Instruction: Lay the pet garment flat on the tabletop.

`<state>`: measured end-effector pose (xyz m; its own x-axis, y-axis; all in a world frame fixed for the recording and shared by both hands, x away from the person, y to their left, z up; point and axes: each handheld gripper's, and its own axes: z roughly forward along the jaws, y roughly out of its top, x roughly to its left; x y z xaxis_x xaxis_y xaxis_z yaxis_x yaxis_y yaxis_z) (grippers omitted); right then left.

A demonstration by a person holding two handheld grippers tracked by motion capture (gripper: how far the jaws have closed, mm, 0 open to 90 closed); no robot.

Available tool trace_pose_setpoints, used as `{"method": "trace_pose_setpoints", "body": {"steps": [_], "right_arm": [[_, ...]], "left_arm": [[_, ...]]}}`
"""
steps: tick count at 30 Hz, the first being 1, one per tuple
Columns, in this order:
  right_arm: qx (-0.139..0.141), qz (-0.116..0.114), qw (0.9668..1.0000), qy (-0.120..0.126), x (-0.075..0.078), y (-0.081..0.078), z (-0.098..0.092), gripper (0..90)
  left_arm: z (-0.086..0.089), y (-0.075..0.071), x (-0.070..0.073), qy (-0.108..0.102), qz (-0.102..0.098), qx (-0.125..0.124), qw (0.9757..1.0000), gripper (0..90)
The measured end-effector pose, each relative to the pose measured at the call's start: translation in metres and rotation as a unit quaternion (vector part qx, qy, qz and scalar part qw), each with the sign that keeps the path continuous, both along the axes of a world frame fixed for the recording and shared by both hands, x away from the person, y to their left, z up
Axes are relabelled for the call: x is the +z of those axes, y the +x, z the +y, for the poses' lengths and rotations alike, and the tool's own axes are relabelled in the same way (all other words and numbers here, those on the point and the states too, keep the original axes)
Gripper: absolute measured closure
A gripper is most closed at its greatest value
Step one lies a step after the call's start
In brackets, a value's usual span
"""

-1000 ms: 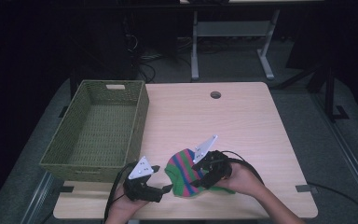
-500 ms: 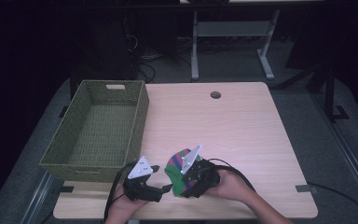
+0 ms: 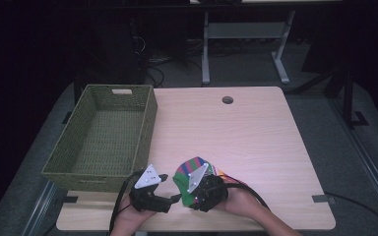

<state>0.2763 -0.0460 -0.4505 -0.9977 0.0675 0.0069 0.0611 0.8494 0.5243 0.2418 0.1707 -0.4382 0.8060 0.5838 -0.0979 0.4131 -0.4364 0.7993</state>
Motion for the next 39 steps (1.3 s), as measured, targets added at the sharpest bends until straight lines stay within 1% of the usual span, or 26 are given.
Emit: {"method": "trace_pose_setpoints", "body": {"steps": [4, 6, 9, 11, 13, 16, 24, 26, 30, 31, 32, 33, 34, 35, 36, 37, 39], "right_arm": [[-0.003, -0.018, 0.9998, -0.005, 0.0, -0.001, 0.001, 60.9], [-0.005, -0.021, 0.9998, -0.004, 0.0, -0.001, 0.0, 65.2], [-0.011, -0.018, 0.9998, -0.003, 0.001, 0.001, 0.0, 69.1], [-0.011, -0.018, 0.9998, -0.003, 0.0, 0.002, 0.0, 69.9], [-0.01, -0.02, 0.9997, -0.005, 0.001, 0.002, 0.0, 72.5], [-0.016, -0.015, 0.9997, -0.008, 0.001, 0.004, 0.001, 75.9], [-0.019, 0.003, 0.9998, -0.004, 0.002, 0.01, 0.0, 78.6], [-0.021, 0.012, 0.9997, 0.001, 0.004, 0.011, -0.002, 78.8], [-0.025, 0.026, 0.9991, 0.021, 0.01, 0.015, -0.008, 78.9], [-0.028, 0.028, 0.999, 0.022, 0.012, 0.015, -0.009, 79.0], [-0.028, 0.028, 0.999, 0.022, 0.012, 0.015, -0.009, 79.0], [-0.029, 0.023, 0.999, 0.025, 0.017, 0.016, -0.012, 79.0], [-0.029, 0.022, 0.9989, 0.028, 0.019, 0.016, -0.012, 79.0], [-0.033, 0.02, 0.9989, 0.025, 0.023, 0.015, -0.013, 79.0], [-0.033, 0.017, 0.9989, 0.029, 0.026, 0.016, -0.015, 79.0], [-0.033, 0.017, 0.9989, 0.029, 0.026, 0.016, -0.015, 79.0], [-0.038, 0.02, 0.9985, 0.035, 0.034, 0.019, -0.02, 79.0]], "left_arm": [[0.001, 0.0, 0.0, -0.003, -0.002, 0.004, 1.0, 18.2], [0.002, 0.0, 0.0, -0.001, -0.001, 0.004, 1.0, 18.2], [0.003, 0.0, 0.0, -0.002, -0.001, 0.005, 1.0, 18.2], [0.002, 0.0, 0.0, -0.002, -0.002, 0.005, 1.0, 18.2], [0.002, 0.0, 0.0, -0.001, -0.001, 0.005, 1.0, 18.2], [0.002, 0.0, 0.0, 0.0, -0.001, 0.004, 1.0, 18.2], [0.003, 0.001, 0.0, 0.0, -0.001, 0.007, 1.0, 18.3], [0.003, 0.001, 0.0, 0.0, -0.001, 0.006, 1.0, 18.3], [0.002, 0.001, 0.0, 0.0, -0.002, 0.004, 1.0, 18.3], [0.001, 0.001, 0.0, 0.0, -0.002, 0.002, 1.0, 18.3], [0.001, 0.001, 0.0, 0.0, -0.002, 0.002, 1.0, 18.3], [0.0, 0.001, 0.0, 0.0, -0.003, 0.0, 1.0, 18.4], [0.0, 0.001, 0.0, 0.0, -0.003, 0.0, 1.0, 18.3], [0.0, 0.001, 0.0, -0.002, -0.001, 0.001, 1.0, 18.3], [0.0, 0.001, 0.0, -0.002, -0.001, 0.0, 1.0, 18.3], [0.0, 0.001, 0.0, -0.002, -0.001, 0.0, 1.0, 18.3], [-0.001, 0.002, 0.0, -0.003, -0.001, -0.002, 1.0, 18.3]]}}
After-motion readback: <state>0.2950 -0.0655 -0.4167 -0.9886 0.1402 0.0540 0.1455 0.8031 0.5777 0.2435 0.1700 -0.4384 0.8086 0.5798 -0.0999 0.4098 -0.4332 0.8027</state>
